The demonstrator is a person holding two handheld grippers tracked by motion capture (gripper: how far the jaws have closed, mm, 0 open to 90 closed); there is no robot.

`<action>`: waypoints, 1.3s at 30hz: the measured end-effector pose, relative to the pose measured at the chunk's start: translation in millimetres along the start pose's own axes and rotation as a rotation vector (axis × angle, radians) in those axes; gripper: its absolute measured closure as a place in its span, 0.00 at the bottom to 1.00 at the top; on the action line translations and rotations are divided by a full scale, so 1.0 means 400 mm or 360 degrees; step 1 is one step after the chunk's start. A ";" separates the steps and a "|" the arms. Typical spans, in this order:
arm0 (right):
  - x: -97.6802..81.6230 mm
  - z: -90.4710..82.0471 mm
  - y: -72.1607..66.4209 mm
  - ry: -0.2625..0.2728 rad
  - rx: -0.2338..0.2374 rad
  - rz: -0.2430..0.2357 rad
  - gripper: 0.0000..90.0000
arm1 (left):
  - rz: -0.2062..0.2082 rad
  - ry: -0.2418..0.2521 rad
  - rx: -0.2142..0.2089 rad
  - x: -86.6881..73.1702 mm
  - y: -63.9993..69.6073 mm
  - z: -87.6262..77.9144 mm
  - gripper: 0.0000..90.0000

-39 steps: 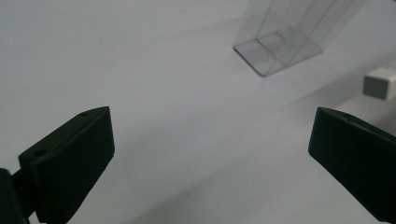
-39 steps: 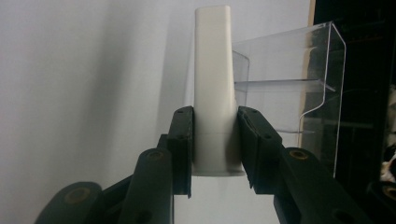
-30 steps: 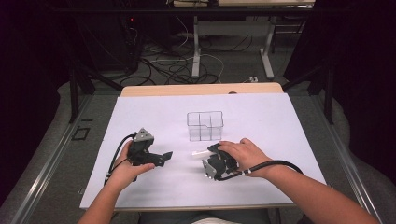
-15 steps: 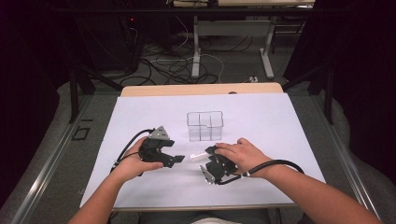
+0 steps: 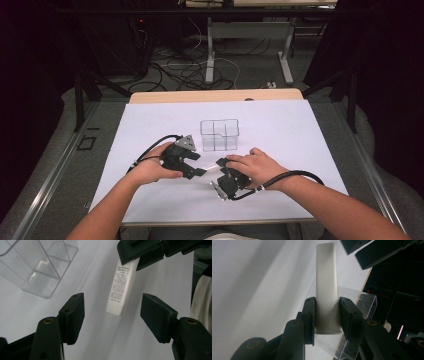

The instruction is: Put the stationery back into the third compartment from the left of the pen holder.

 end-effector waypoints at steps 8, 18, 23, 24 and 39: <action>0.013 0.004 -0.006 0.0007 0.0001 -0.0029 0.74 | 0.0016 -0.0079 -0.0057 0.012 0.011 0.027 0.53; 0.031 0.010 -0.004 0.0032 -0.0011 -0.0051 0.74 | 0.0076 -0.0156 -0.0105 0.021 0.033 0.056 0.63; 0.034 0.010 -0.005 0.0039 -0.0012 -0.0046 0.74 | 0.0111 -0.0194 -0.0109 0.020 0.035 0.063 0.69; 0.034 0.009 -0.007 0.0031 -0.0006 -0.0046 0.74 | 0.0117 -0.0203 -0.0108 0.019 0.033 0.063 0.71; 0.036 0.014 -0.010 0.0026 -0.0012 -0.0086 0.74 | 0.0172 -0.0237 -0.0130 0.017 0.030 0.071 0.75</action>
Point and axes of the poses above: each handheld gripper's, and its own axes: z roughly forward along the jaws, x roughly out of its top, y roughly to its right, the point moved 10 cm from there along z, roughly forward along the jaws, and after that the axes turned 8 degrees about y, right-handed, at the moved point
